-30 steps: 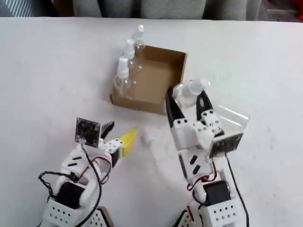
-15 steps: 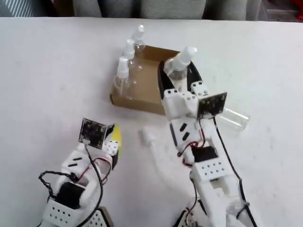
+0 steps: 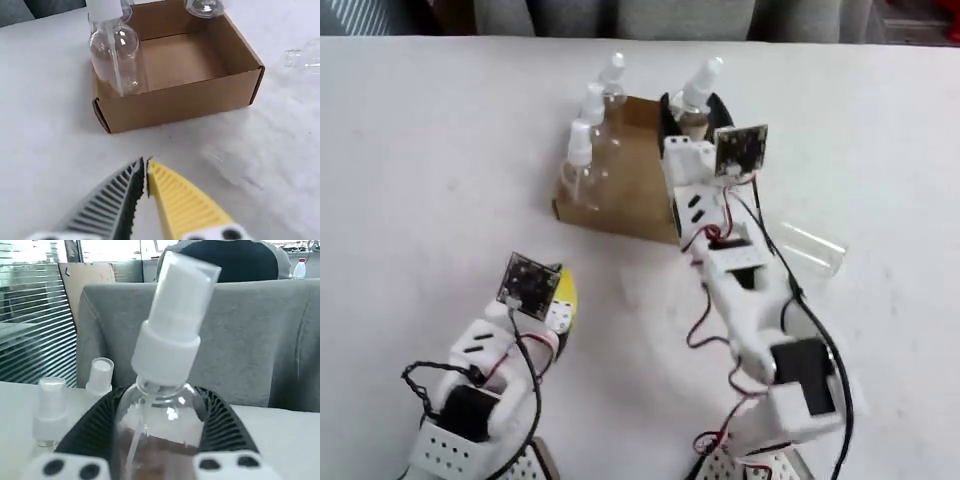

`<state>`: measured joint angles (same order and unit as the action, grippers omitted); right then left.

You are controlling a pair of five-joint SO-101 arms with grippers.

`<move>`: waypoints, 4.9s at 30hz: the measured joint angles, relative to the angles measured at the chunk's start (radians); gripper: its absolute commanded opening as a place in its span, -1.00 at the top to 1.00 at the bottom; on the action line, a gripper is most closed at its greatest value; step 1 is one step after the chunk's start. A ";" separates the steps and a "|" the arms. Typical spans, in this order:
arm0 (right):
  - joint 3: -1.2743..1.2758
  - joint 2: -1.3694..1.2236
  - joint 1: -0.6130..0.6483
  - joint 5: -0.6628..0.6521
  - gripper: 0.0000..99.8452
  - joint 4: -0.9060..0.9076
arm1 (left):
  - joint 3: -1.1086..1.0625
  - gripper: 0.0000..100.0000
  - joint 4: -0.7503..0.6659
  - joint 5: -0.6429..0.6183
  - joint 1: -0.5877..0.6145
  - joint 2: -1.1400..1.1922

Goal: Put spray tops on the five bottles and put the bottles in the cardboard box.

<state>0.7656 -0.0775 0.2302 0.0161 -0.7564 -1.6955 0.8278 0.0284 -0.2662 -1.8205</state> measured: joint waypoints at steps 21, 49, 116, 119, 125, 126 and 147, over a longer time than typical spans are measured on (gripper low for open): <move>-0.483 -0.537 -0.029 -0.003 0.97 0.000 | 0.000 0.95 0.002 0.002 0.000 0.000; -0.597 -0.674 -0.029 -0.109 0.97 -0.002 | 0.000 0.95 0.014 0.002 0.000 0.000; -0.572 -0.566 -0.025 -0.014 0.16 0.204 | 0.000 0.95 0.014 0.002 0.034 0.000; -0.528 -0.512 -0.025 -0.014 0.16 0.204 | 0.000 0.95 0.014 0.002 0.037 0.000; -0.404 -0.367 -0.018 -0.014 0.16 0.204 | 0.000 0.95 0.014 0.002 0.037 0.000; -0.382 -0.344 -0.018 -0.014 0.16 0.204 | 0.000 0.95 0.014 0.002 0.037 0.000; -0.123 0.413 -0.060 -0.014 0.17 0.914 | 0.000 0.95 0.014 0.002 0.037 0.000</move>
<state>0.6429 0.3353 0.1703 0.0023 0.1580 -1.6955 0.8416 0.0299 -0.2294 -1.8205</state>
